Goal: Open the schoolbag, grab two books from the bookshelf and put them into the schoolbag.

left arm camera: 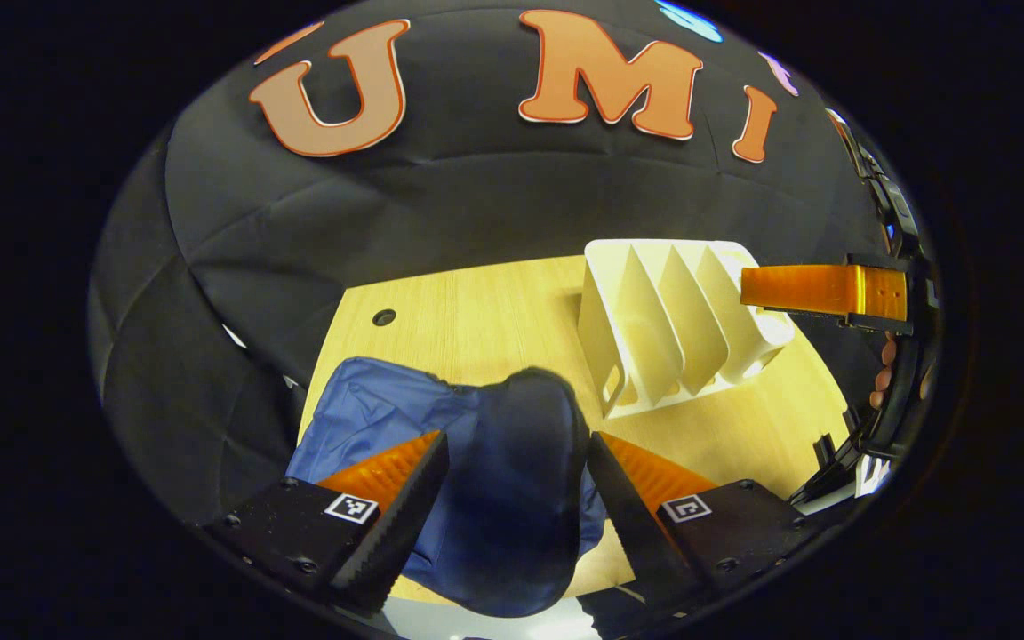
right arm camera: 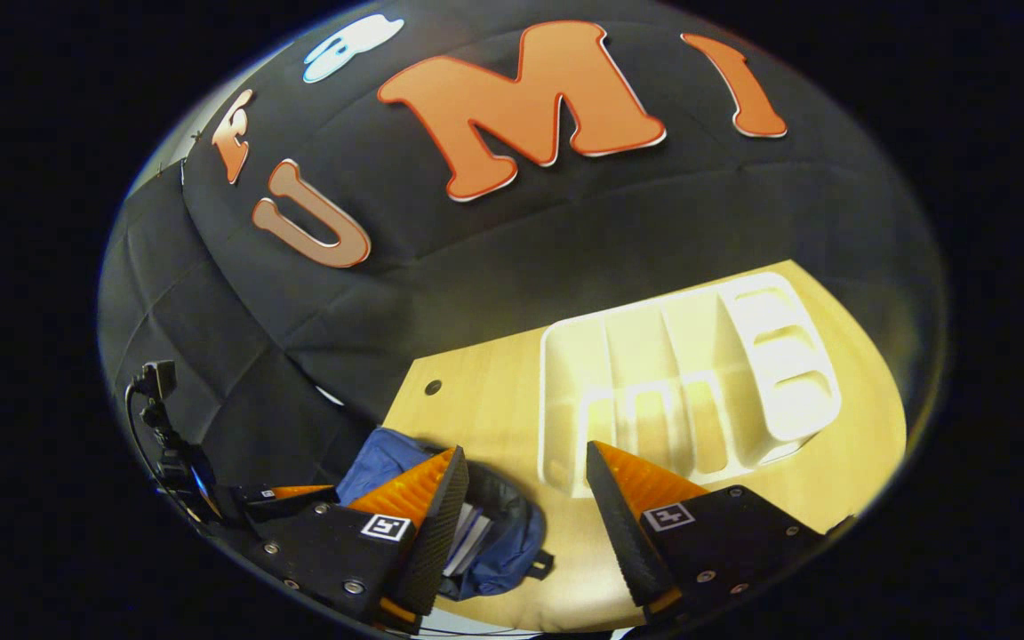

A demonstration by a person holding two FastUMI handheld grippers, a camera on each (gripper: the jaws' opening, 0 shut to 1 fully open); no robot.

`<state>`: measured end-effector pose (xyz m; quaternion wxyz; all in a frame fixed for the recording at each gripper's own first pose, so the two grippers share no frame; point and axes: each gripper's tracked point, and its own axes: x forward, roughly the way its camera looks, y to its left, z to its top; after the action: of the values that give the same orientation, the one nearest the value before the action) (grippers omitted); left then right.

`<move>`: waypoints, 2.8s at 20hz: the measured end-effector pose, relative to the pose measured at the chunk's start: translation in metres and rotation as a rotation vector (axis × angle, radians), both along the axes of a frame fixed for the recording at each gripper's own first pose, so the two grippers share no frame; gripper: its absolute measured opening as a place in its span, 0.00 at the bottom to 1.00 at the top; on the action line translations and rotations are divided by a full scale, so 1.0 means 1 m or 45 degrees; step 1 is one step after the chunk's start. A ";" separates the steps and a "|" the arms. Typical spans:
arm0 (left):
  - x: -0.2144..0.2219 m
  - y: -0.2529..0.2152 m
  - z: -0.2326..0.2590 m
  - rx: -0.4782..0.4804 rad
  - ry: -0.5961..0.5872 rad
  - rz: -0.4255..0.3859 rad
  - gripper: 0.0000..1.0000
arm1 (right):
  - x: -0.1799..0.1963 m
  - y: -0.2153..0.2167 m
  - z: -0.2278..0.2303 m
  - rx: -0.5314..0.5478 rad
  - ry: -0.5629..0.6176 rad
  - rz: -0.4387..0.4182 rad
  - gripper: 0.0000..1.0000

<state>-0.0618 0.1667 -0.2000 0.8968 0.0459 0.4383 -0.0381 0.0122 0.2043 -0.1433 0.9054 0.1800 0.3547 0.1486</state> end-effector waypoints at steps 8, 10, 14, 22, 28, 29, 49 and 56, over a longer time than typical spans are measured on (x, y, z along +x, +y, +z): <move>0.049 -0.051 0.081 0.006 -0.396 -0.048 0.99 | 0.022 -0.081 0.034 -0.131 -0.201 -0.140 0.85; 0.065 -0.069 0.101 -0.008 -0.504 -0.023 1.00 | 0.030 -0.095 0.057 -0.201 -0.332 -0.158 0.85; 0.077 -0.102 0.146 0.015 -0.720 -0.010 0.98 | 0.039 -0.119 0.108 -0.366 -0.621 -0.188 0.84; 0.084 -0.151 0.212 -0.043 -1.137 0.070 1.00 | 0.037 -0.153 0.152 -0.381 -0.847 -0.312 0.85; 0.080 -0.171 0.215 -0.075 -1.244 0.060 0.99 | 0.029 -0.156 0.147 -0.339 -0.875 -0.334 0.85; 0.079 -0.174 0.212 -0.067 -1.236 0.048 0.99 | 0.027 -0.157 0.146 -0.336 -0.882 -0.332 0.85; 0.058 -0.176 0.194 -0.101 -1.217 0.007 0.95 | 0.009 -0.143 0.139 -0.369 -0.882 -0.238 0.85; 0.058 -0.174 0.190 -0.090 -1.204 0.011 0.99 | 0.008 -0.143 0.136 -0.380 -0.865 -0.232 0.85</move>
<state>-0.0042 -0.0076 -0.0104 0.9992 0.0258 -0.0195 -0.0244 0.0202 0.0616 -0.0074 0.9971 0.0175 0.0346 0.0653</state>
